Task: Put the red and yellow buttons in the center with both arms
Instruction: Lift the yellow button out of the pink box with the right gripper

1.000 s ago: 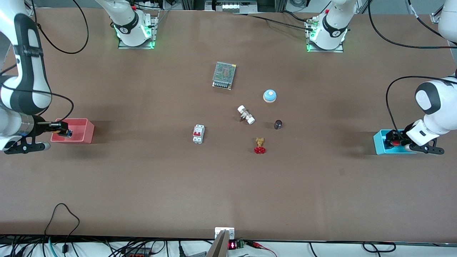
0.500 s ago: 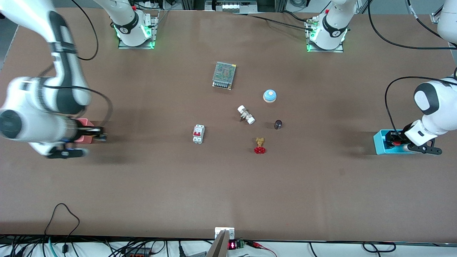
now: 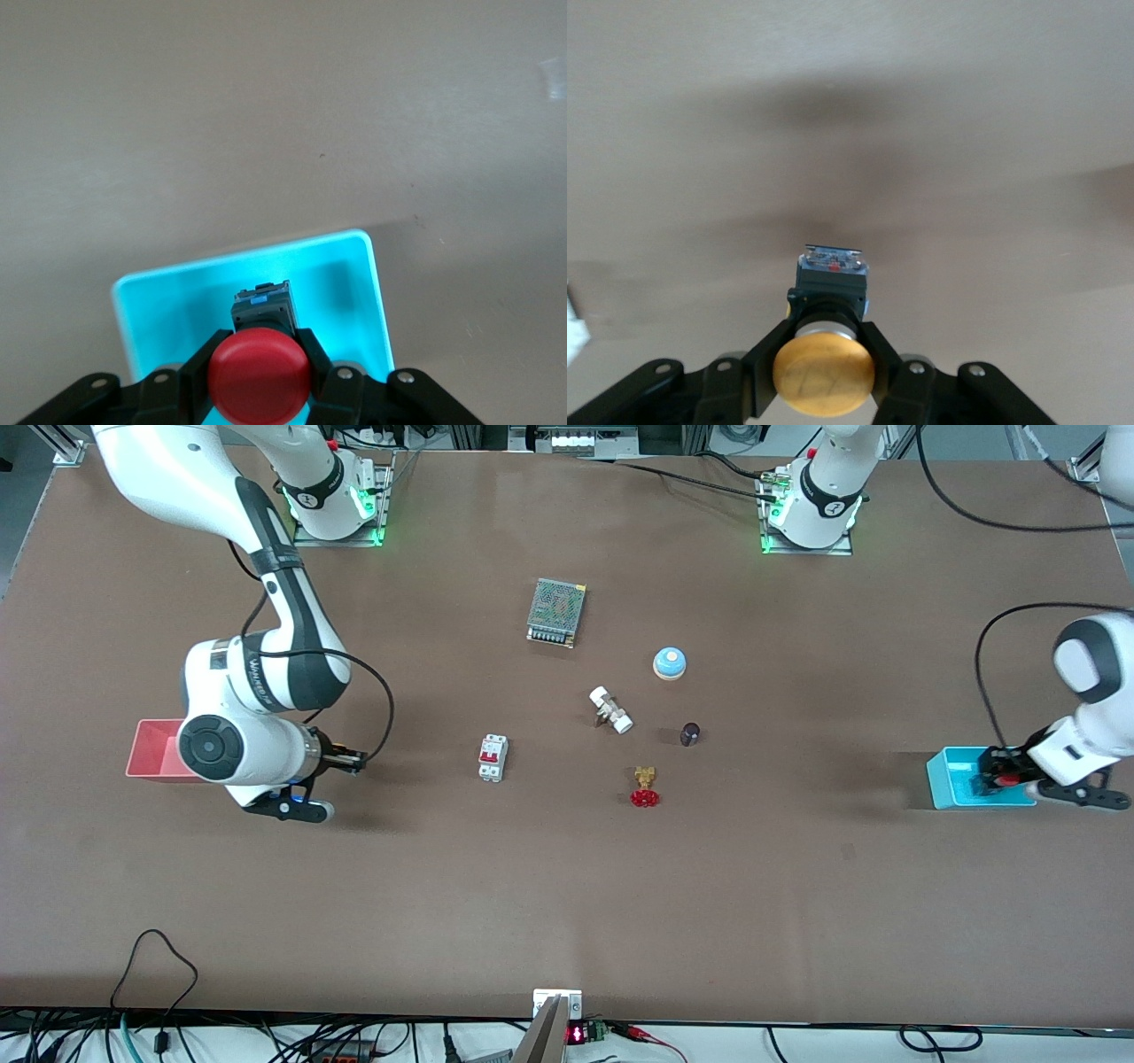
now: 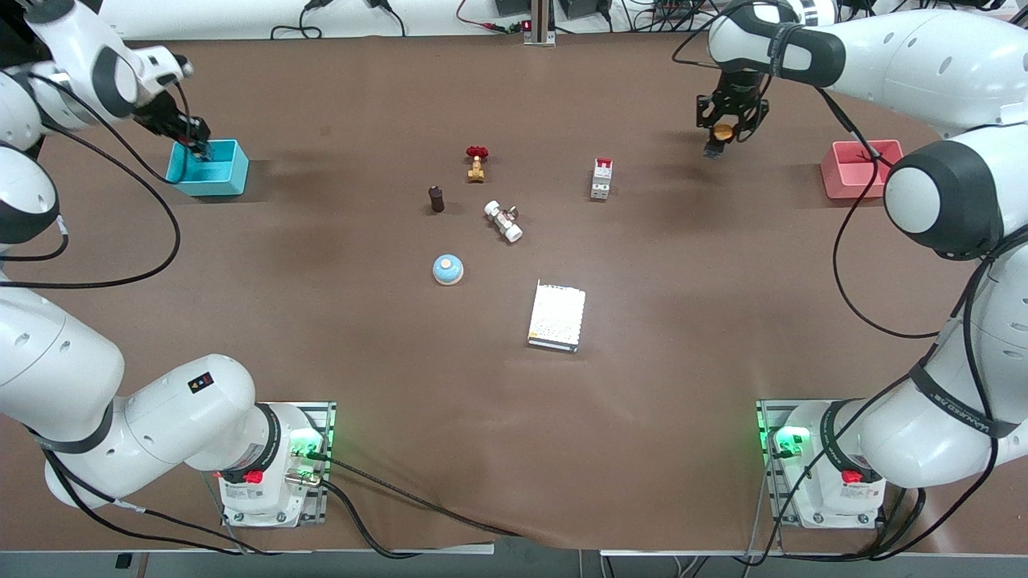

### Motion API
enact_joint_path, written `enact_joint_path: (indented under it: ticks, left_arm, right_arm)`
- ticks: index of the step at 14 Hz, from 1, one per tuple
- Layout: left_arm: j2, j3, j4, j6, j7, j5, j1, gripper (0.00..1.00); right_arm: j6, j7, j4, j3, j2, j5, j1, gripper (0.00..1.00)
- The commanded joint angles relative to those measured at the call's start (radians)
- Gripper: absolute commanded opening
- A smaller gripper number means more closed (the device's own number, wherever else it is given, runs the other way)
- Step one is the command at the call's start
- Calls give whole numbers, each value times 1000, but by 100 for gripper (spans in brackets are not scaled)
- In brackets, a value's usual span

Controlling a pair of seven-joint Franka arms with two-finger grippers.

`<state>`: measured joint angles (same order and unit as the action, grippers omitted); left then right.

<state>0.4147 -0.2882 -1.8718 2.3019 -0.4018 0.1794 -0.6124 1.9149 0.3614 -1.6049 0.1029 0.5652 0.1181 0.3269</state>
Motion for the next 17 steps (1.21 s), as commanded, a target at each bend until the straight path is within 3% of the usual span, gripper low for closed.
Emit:
enact_joint_path:
  ticks: [1,3,8,11,12,13,14,17]
  left_arm:
    - [-88,-29,64,-204,-6,15,-1,31]
    - [-90,-63,103,-306,47,15,-1,31]
    - [-77,-181,91,-311,194,15,11,31]
    - [-71,-201,65,-311,338,15,101,31]
    - [-64,-201,53,-297,416,15,153,31]
    - [-39,-201,51,-280,498,17,218,31]
    - [-31,-195,49,-260,586,20,293,31]
    - [-19,-200,19,-245,807,154,425,31]
  right_arm:
    - [29,68,54,9,59,70,30,18]
    - [33,109,74,11,94,71,63,18]
    - [98,230,76,11,137,72,99,20]
    - [104,241,76,11,147,72,107,21]
    - [102,238,76,11,147,72,107,36]
    - [104,243,76,11,145,74,107,86]
    - [102,243,76,11,144,72,107,100]
    - [98,234,79,12,131,74,106,100]
